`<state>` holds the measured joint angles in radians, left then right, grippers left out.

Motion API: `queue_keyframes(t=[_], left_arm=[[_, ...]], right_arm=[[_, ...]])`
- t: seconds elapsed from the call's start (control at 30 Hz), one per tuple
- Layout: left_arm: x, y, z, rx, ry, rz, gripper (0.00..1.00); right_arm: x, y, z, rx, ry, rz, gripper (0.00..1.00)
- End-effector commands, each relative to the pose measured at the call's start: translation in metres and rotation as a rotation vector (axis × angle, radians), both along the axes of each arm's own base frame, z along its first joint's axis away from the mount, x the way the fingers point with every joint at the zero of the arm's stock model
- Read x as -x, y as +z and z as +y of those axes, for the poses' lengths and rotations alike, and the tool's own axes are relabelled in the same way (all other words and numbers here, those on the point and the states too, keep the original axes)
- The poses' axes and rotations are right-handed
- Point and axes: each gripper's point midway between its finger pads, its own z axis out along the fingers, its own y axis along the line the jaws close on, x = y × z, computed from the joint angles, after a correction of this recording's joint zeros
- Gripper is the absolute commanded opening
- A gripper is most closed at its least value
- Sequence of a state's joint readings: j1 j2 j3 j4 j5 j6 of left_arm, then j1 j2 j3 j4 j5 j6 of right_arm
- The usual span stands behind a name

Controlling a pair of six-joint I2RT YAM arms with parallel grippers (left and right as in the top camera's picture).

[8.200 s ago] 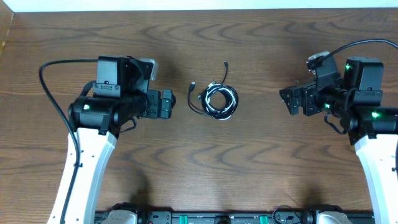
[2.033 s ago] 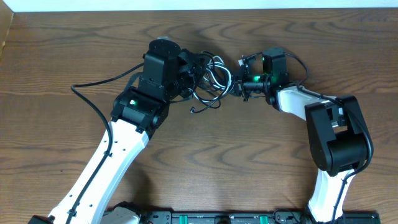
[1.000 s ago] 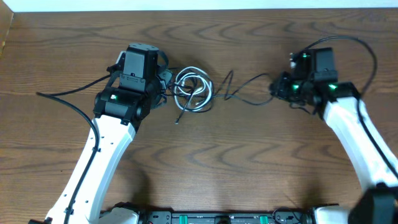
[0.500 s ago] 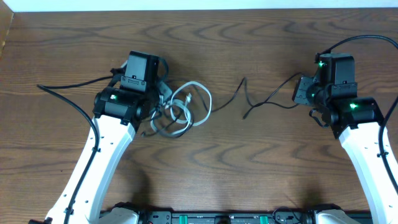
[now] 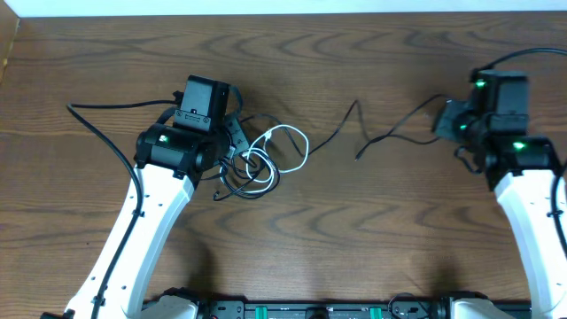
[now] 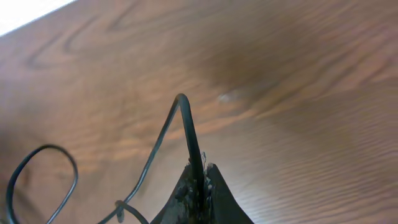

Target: Untangle cables

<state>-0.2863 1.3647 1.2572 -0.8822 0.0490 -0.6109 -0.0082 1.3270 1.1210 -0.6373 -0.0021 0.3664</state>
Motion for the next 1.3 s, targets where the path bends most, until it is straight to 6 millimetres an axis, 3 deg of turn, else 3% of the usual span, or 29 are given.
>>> queue_keyframes(t=[0.0,0.33,0.43,0.47,0.5,0.53,0.67,0.87,1.0,1.27], left_arm=[[-0.001,0.013,-0.006,0.007,-0.074,-0.043,0.08],[0.001,0.019,-0.032,0.063,-0.292,-0.080,0.08],[0.003,0.022,-0.042,0.088,-0.371,-0.093,0.08],[0.004,0.023,-0.045,0.100,-0.387,-0.098,0.07],[0.004,0.024,-0.048,0.112,-0.395,-0.102,0.08],[0.004,0.026,-0.050,0.122,-0.403,-0.107,0.08],[0.000,0.033,-0.060,0.172,-0.432,-0.140,0.08],[-0.006,0.047,-0.075,0.242,-0.479,-0.203,0.08],[-0.010,0.051,-0.076,0.244,-0.478,-0.228,0.08],[-0.021,0.062,-0.079,0.293,-0.418,-0.264,0.08]], right_arm=[[-0.007,-0.006,-0.009,-0.060,-0.028,0.009,0.01],[-0.020,-0.065,0.010,-0.185,0.082,0.155,0.02],[-0.020,-0.069,0.011,-0.201,0.107,0.162,0.15],[-0.019,-0.067,0.015,-0.213,0.142,0.156,0.26],[-0.018,-0.063,0.019,-0.231,0.181,0.148,0.45],[-0.017,-0.060,0.022,-0.242,0.202,0.145,0.58],[-0.011,-0.040,0.032,-0.252,0.303,0.120,0.77],[-0.004,0.008,0.059,-0.289,0.504,0.003,0.80],[0.008,0.041,0.093,-0.355,0.690,-0.106,0.81],[0.024,0.049,0.159,-0.384,0.891,-0.124,0.79]])
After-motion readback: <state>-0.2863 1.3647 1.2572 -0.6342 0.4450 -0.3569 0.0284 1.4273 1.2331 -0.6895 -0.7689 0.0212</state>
